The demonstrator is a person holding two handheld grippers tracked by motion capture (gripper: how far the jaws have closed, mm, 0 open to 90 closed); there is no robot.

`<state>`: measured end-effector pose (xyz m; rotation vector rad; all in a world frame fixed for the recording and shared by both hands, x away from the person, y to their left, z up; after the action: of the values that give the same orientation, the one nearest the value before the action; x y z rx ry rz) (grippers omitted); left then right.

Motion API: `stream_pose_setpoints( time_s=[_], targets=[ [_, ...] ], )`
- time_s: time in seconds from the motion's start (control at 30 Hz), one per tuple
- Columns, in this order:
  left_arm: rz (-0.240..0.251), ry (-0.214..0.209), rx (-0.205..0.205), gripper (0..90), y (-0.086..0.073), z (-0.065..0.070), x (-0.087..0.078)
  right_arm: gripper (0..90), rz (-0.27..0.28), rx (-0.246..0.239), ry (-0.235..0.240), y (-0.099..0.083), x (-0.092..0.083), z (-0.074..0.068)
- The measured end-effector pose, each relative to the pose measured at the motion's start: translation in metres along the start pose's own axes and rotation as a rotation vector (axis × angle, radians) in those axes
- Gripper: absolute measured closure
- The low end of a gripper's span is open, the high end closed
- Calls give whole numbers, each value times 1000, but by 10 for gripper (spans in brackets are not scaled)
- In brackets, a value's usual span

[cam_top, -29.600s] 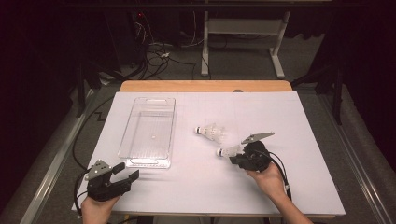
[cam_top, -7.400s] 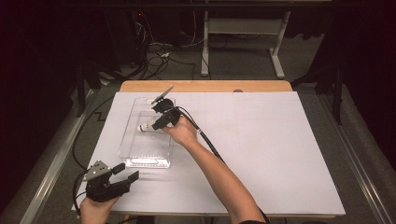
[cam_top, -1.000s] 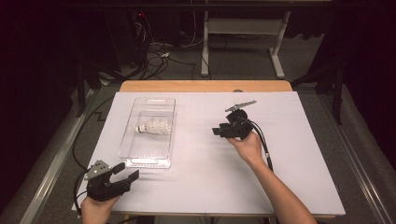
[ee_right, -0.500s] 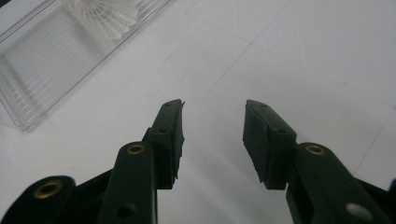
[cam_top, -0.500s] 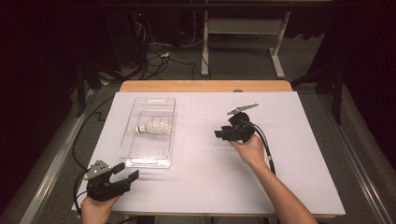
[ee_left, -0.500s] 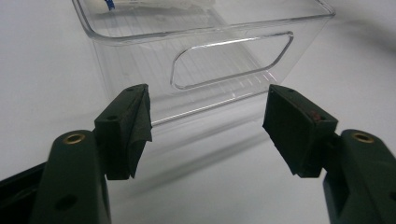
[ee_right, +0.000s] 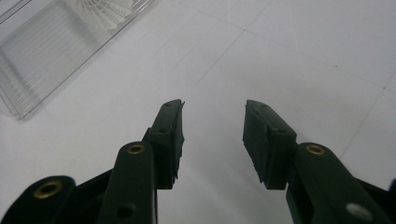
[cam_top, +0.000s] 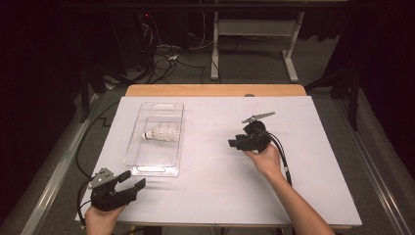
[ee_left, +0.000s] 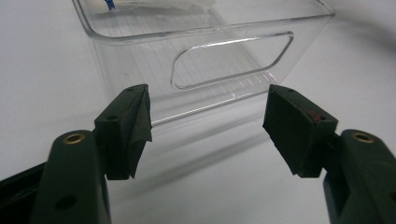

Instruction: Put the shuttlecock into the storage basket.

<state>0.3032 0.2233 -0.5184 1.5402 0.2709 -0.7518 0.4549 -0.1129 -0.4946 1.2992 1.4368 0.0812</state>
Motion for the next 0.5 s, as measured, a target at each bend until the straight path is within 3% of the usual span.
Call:
stream_pose_setpoints(
  time_s=[0.5],
  targets=[
    [0, 1, 0, 328, 0, 0, 0, 578, 15, 11, -8, -11, -8, 6]
  ],
)
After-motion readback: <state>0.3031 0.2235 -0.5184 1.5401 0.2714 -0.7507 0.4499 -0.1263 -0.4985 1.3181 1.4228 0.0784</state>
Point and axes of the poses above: each handheld gripper's, and its own axes: x roughly forward along the jaws, y roughly out of its top, z roughly to its right, the point moved 9 cm from there along x, roughly forward along the jaws, and after that the axes turned 15 degrees about y, right-handed, at the moved point
